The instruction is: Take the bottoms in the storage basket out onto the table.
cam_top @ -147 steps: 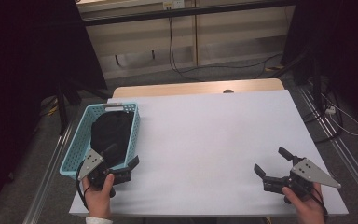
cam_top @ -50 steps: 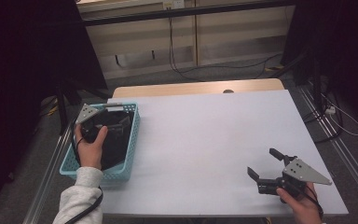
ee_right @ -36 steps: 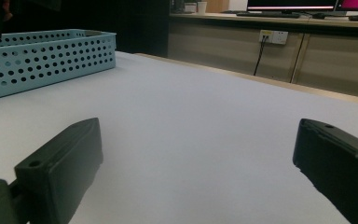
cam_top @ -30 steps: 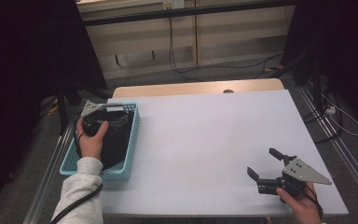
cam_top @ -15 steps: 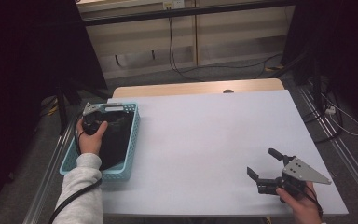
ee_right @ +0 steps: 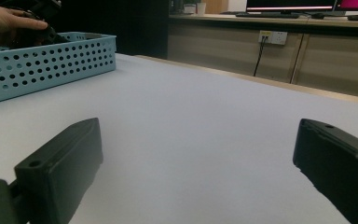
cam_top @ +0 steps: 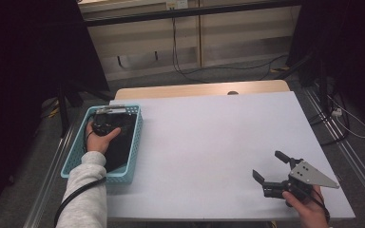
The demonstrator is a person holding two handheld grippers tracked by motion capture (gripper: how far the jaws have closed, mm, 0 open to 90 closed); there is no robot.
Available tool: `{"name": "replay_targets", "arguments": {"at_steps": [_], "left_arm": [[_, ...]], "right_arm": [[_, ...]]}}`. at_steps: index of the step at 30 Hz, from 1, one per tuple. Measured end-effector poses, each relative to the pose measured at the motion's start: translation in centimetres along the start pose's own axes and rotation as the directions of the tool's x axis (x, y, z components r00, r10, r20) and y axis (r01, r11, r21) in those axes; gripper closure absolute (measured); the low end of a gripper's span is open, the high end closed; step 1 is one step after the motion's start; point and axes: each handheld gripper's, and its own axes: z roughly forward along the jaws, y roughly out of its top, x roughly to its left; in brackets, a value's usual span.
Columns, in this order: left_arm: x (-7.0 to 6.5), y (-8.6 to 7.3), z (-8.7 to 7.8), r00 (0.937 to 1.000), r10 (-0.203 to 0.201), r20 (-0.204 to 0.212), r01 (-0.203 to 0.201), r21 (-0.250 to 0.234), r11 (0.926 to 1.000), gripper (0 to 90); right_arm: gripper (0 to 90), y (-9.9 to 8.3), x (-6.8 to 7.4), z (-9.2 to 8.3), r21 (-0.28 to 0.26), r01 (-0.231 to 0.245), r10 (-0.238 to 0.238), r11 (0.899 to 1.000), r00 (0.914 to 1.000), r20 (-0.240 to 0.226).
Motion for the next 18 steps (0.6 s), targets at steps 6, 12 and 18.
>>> {"name": "replay_targets", "arguments": {"at_steps": [6,12,18], "left_arm": [[0.0,0.1,1.2,0.9999,0.005,-0.013,-0.005,0.032,0.9995,1.3],[0.2,-0.3,2.1,0.9999,-0.011,-0.013,0.012,0.06,0.9981,0.0],[0.4,-0.5,2.3,1.0,-0.006,0.007,0.005,0.06,0.9982,0.0]], "right_arm": [[0.3,0.0,0.0,-0.1,0.0,-0.005,0.005,1.0,1.0,0.001],[0.3,-0.1,0.0,-0.2,0.004,-0.003,0.003,1.0,1.0,0.001],[0.3,-0.1,0.2,-0.2,0.007,-0.004,0.004,1.0,1.0,0.0]]}}
